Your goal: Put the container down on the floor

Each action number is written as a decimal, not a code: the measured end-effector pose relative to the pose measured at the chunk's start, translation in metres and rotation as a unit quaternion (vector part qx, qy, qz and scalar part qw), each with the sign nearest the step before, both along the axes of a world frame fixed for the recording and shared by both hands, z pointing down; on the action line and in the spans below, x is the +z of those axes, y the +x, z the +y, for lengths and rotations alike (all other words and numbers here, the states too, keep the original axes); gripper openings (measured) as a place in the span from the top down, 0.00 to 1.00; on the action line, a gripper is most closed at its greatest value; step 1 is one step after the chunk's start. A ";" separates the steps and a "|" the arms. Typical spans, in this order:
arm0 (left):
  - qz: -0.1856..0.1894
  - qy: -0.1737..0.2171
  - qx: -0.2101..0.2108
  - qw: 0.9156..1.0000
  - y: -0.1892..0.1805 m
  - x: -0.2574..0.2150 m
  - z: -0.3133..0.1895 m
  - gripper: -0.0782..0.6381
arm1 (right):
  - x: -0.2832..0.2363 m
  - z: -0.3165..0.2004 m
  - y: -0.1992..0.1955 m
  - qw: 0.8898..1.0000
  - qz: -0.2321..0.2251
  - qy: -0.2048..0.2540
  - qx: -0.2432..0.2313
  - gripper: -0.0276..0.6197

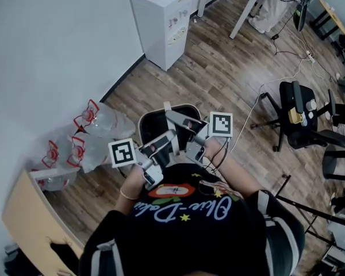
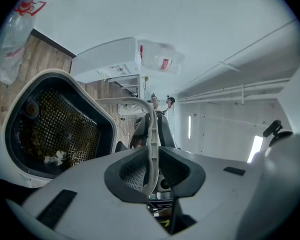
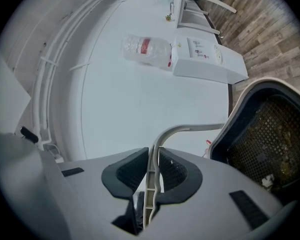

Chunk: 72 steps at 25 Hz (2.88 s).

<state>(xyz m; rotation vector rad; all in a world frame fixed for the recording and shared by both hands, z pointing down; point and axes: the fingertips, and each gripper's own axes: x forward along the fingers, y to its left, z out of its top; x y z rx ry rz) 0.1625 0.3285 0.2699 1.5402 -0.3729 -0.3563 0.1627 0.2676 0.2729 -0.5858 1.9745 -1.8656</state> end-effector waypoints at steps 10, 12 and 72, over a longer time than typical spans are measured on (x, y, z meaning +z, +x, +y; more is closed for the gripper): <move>0.015 -0.002 0.025 1.000 -0.018 -0.006 -0.044 0.80 | -0.005 -0.044 -0.016 1.000 0.011 -0.004 0.028 0.87; 0.016 -0.003 0.027 0.999 -0.023 -0.006 -0.052 0.80 | -0.006 -0.052 -0.020 0.999 0.011 -0.003 0.031 0.87; -0.018 -0.039 -0.238 0.970 -0.101 0.030 -0.359 0.80 | 0.037 -0.352 -0.131 0.969 -0.017 -0.048 -0.241 0.87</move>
